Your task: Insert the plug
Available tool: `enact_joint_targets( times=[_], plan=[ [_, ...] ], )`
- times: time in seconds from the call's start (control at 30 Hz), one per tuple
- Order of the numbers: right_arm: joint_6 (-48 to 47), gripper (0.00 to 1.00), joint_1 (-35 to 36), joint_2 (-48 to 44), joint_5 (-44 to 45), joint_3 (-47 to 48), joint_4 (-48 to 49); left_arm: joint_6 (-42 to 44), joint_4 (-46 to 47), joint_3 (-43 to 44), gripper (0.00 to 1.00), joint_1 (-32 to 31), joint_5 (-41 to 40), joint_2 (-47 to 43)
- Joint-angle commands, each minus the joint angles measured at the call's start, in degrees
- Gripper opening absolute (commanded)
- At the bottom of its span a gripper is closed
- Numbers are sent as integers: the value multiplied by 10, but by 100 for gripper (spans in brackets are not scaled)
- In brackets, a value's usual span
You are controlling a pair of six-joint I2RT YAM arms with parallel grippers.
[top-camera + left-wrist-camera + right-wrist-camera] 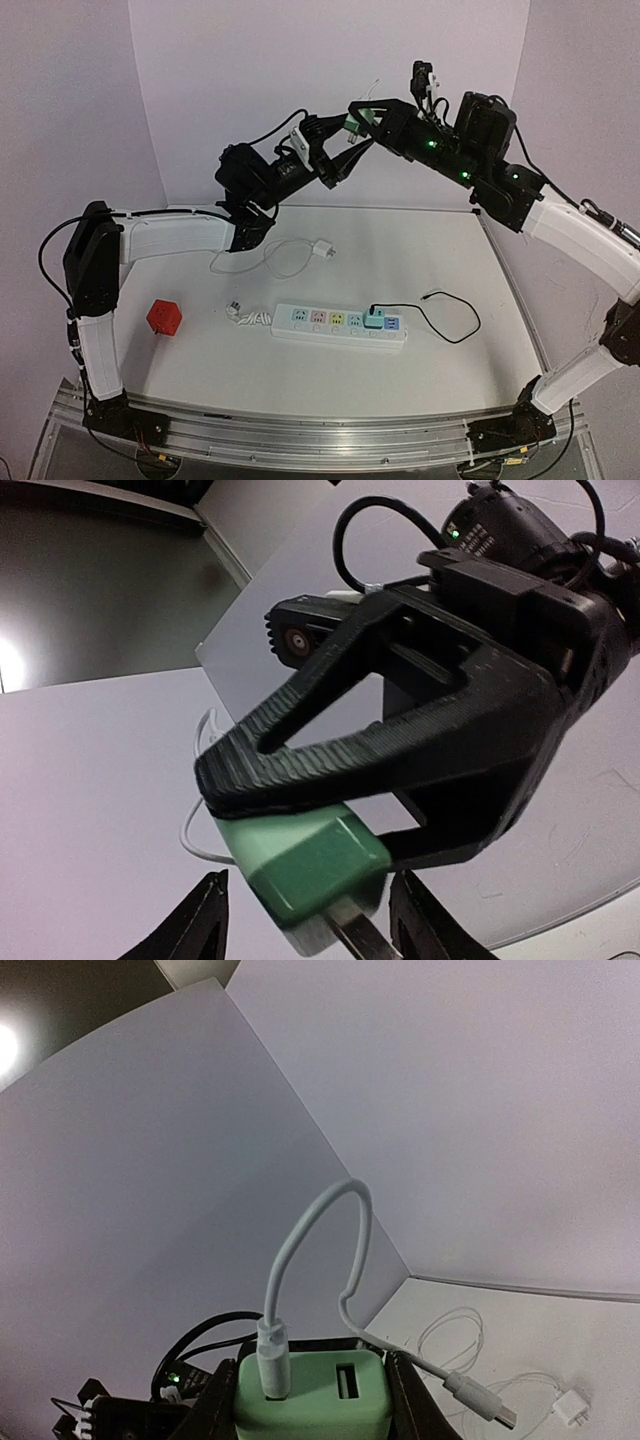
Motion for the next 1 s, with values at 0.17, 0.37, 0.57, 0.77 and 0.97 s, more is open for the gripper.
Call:
enact_joint_targets(
  times=[0.17, 0.37, 0.57, 0.77, 0.97],
  plan=[
    [-6, 0, 10, 0, 29, -3, 40, 3, 66, -58, 40, -1, 5, -57],
    [3, 0, 13, 20, 35, -5, 56, -15, 73, -47, 44, -1, -11, -55],
    [7, 0, 19, 33, 35, -7, 83, -28, 63, -21, 39, -1, -44, -44],
    [9, 0, 20, 26, 47, -30, 84, -20, 65, -19, 27, -1, -58, -42],
    [28, 0, 23, 38, 57, -67, 86, -17, 68, -16, 18, -1, -49, -41]
  ],
)
